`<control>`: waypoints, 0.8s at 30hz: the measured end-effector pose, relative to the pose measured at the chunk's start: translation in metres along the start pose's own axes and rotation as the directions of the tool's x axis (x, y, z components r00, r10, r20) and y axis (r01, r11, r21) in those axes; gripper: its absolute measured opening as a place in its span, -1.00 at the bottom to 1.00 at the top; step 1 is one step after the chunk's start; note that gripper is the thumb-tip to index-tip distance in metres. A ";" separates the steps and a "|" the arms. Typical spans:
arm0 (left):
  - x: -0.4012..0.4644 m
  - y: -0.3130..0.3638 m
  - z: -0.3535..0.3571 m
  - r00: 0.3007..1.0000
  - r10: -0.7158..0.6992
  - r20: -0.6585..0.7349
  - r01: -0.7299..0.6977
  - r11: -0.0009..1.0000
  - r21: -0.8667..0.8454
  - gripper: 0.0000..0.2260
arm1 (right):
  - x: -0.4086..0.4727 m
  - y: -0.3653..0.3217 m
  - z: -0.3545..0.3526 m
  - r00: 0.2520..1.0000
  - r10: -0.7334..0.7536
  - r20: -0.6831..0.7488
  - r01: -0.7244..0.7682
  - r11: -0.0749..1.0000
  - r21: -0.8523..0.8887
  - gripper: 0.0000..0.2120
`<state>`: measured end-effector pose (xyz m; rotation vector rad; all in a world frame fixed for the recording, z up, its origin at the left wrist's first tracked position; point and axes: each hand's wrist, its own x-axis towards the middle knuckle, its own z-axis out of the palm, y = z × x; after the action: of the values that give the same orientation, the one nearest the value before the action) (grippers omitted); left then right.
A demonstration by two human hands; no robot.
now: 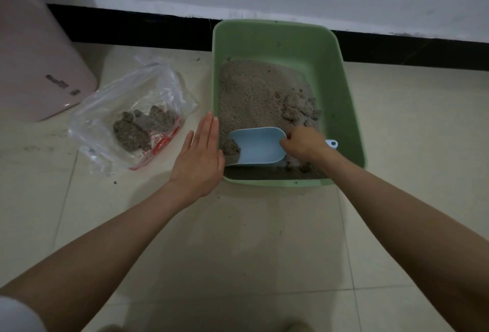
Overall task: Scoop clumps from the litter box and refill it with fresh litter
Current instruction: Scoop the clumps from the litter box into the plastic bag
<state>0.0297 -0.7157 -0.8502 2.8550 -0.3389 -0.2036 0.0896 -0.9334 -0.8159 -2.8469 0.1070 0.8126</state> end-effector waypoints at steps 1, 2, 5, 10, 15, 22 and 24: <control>0.000 0.000 0.000 1.000 0.002 0.002 -0.002 1.000 0.000 -0.33 | 0.000 0.001 0.000 0.999 -0.024 -0.025 0.024 1.000 -0.002 -0.84; 0.000 0.000 0.000 1.000 0.002 0.005 -0.002 1.000 -0.001 -0.33 | 0.001 0.002 0.001 0.998 -0.048 -0.047 0.049 0.999 0.001 -0.83; 0.001 -0.001 0.001 1.000 -0.002 0.012 0.002 1.000 -0.009 -0.35 | 0.001 0.006 0.005 0.994 -0.074 -0.081 0.078 0.996 0.042 -0.73; 0.001 0.000 0.000 1.000 -0.013 0.012 0.013 1.000 -0.001 -0.35 | 0.000 0.005 0.001 0.993 -0.088 -0.079 0.093 0.994 0.064 -0.70; 0.000 0.000 -0.002 1.000 -0.004 0.009 0.004 1.000 0.012 -0.32 | 0.000 -0.019 -0.030 0.991 -0.086 -0.101 0.083 0.996 -0.040 -0.76; 0.001 0.000 0.000 1.000 -0.014 0.024 0.014 1.000 0.006 -0.38 | -0.005 -0.067 -0.065 0.960 -0.208 -0.188 0.141 0.938 -0.316 -0.72; 0.001 -0.001 0.001 1.000 -0.010 0.018 0.010 1.000 0.007 -0.34 | -0.007 -0.074 -0.069 0.959 -0.218 -0.183 0.143 0.924 -0.354 -0.72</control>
<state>0.0307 -0.7150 -0.8519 2.8641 -0.3292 -0.2313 0.1280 -0.8739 -0.7438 -3.1967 -0.2950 0.5172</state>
